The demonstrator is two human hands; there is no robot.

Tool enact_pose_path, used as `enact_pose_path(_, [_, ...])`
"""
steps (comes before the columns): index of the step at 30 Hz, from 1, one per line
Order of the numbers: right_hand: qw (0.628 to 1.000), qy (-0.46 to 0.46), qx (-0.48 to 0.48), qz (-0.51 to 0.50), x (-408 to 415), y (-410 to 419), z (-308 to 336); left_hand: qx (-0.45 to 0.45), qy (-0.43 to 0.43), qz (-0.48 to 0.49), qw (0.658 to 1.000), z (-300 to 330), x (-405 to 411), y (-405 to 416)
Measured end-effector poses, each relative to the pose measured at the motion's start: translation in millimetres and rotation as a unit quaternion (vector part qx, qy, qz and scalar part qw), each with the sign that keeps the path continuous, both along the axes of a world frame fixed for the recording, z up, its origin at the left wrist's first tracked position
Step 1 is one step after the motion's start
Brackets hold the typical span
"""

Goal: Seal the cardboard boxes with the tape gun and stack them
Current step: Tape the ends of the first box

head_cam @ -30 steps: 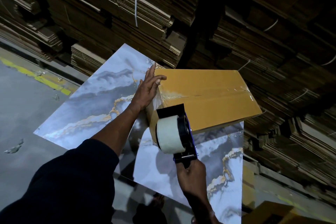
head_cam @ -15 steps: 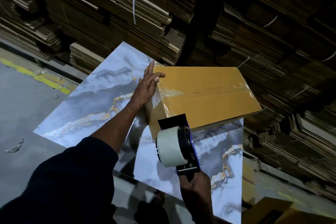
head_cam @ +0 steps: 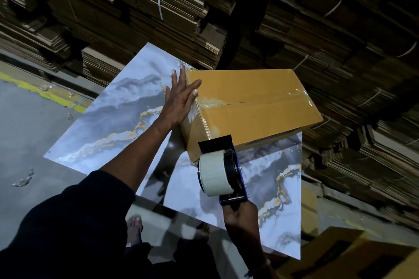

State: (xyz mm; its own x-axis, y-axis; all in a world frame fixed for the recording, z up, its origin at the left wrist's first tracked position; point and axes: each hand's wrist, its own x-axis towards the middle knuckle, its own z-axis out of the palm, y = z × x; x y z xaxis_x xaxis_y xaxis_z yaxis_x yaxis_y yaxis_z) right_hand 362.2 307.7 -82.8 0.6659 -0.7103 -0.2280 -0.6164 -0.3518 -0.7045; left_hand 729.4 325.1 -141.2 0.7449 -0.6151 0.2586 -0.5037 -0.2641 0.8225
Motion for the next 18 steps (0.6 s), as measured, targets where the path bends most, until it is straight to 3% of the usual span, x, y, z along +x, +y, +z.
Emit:
enact_pose_path(4, [1.0, -0.009, 0.008, 0.004, 24.3, -5.3, 9.4, 0.048, -0.164, -0.035, 0.985, -4.5, -16.1, 4.5])
enact_pose_path(7, [0.999, -0.011, 0.042, -0.004, 30.8, -6.8, 5.8, 0.046, -0.208, -0.059, 0.975, -7.7, -22.2, 6.4])
enact_pose_path(12, [0.999, -0.01, 0.035, -0.01, 67.3, -7.8, 3.8, 0.069, -0.209, -0.086, 0.972, -6.6, -12.0, 9.0])
enact_pose_path(18, [0.999, -0.025, 0.033, -0.015, 86.0, -8.4, -2.7, 0.08, -0.107, -0.132, 0.982, -5.8, -1.3, 7.1])
